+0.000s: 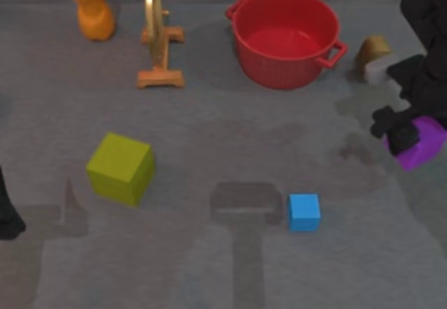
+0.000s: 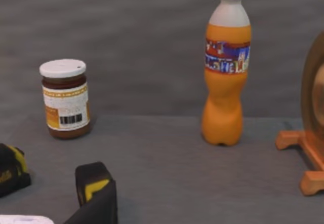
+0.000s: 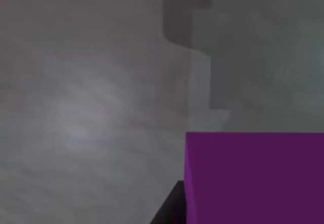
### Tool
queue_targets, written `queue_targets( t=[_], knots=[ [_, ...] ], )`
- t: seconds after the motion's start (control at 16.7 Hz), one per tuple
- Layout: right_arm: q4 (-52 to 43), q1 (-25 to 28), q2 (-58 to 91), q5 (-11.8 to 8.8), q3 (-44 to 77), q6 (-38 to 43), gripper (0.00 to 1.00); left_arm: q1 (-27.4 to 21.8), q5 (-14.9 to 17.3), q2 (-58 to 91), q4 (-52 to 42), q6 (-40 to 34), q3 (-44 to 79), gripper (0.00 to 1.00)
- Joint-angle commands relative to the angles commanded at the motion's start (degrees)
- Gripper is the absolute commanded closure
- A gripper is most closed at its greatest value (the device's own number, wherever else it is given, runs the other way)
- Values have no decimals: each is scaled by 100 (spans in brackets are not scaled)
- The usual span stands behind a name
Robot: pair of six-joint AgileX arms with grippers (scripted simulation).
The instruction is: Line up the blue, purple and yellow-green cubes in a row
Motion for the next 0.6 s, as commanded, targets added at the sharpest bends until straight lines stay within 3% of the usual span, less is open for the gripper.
queue_targets(
  t=[0.36,0.6],
  knots=[
    [-40,26,2,-1,41,86,100,0,0,0,0,0,0,0],
    [-175,514,127,16,278,926,100,0,0,0,0,0,0,0]
  ],
)
